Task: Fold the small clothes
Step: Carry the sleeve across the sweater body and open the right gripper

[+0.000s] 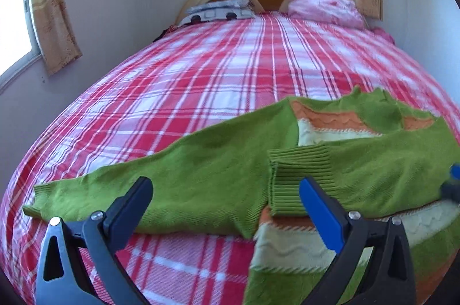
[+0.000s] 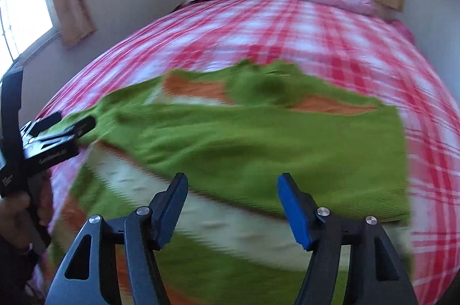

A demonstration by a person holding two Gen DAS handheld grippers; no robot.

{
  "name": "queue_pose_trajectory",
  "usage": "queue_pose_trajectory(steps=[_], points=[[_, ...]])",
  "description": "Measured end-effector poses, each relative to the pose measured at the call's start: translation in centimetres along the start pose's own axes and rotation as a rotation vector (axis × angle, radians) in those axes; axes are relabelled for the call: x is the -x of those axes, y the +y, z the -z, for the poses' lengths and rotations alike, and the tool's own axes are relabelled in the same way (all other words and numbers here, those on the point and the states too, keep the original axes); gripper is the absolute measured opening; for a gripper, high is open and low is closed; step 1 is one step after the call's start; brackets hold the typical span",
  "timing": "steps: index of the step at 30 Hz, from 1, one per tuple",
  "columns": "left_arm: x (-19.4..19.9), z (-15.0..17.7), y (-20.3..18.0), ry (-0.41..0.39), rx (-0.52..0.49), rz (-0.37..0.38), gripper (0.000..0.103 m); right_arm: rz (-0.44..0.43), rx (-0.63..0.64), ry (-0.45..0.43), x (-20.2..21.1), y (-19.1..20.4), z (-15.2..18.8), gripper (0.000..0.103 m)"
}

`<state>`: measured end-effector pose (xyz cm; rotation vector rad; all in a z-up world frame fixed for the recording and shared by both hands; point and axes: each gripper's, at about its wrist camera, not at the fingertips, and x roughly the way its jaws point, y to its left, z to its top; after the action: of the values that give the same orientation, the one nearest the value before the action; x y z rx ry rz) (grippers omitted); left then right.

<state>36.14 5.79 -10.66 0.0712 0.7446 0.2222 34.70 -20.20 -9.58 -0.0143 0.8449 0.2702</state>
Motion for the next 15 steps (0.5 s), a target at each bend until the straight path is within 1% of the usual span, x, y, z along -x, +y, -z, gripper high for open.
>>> queue_pose_trajectory(steps=[1, 2, 3, 4, 5, 6, 7, 8, 10, 11, 13, 14, 15], points=[[-0.5, 0.0, -0.6, 0.012, -0.023, -0.028, 0.103, 0.021, -0.030, -0.006, 0.1, -1.5, 0.0, 0.066], [-1.4, 0.1, -1.4, 0.038, -0.061, -0.083, 0.103, 0.073, -0.090, -0.005, 0.1, -4.3, 0.1, 0.066], [-2.1, 0.3, -1.8, 0.065, -0.086, -0.113, 0.103, 0.100, -0.129, 0.005, -0.1, -6.1, 0.2, 0.066], [-2.5, 0.4, -2.0, 0.087, -0.097, -0.126, 0.103, 0.110, -0.172, 0.029, -0.4, -7.9, 0.5, 0.066], [-3.0, 0.7, -2.1, 0.113, -0.102, -0.123, 0.103, 0.095, -0.213, 0.060, -0.7, -9.6, 0.9, 0.066], [-2.9, 0.8, -2.1, 0.111, -0.098, -0.119, 0.103, 0.040, -0.238, 0.073, -0.8, -10.8, 1.4, 0.066], [-2.5, 0.8, -2.0, 0.101, -0.092, -0.114, 0.103, 0.018, -0.226, 0.065, -0.4, -11.1, 1.7, 0.066], [-2.3, 0.8, -1.8, 0.102, -0.088, -0.103, 0.103, 0.029, -0.201, 0.070, 0.0, -10.9, 1.7, 0.066], [-2.0, 0.9, -1.8, 0.108, -0.077, -0.083, 0.103, 0.074, -0.149, 0.090, 0.6, -10.0, 1.7, 0.066], [-1.9, 1.2, -1.6, 0.110, -0.071, -0.081, 0.103, 0.120, -0.121, 0.098, 0.9, -9.4, 1.6, 0.066], [-1.8, 1.5, -1.8, 0.115, -0.071, -0.082, 0.103, 0.183, -0.100, 0.080, 1.4, -8.9, 1.4, 0.066], [-1.9, 1.6, -1.8, 0.118, -0.070, -0.082, 0.103, 0.175, -0.098, 0.055, 1.7, -8.4, 1.1, 0.066], [-1.9, 1.7, -1.9, 0.117, -0.068, -0.082, 0.103, 0.139, -0.096, 0.035, 1.7, -8.0, 0.6, 0.066]])
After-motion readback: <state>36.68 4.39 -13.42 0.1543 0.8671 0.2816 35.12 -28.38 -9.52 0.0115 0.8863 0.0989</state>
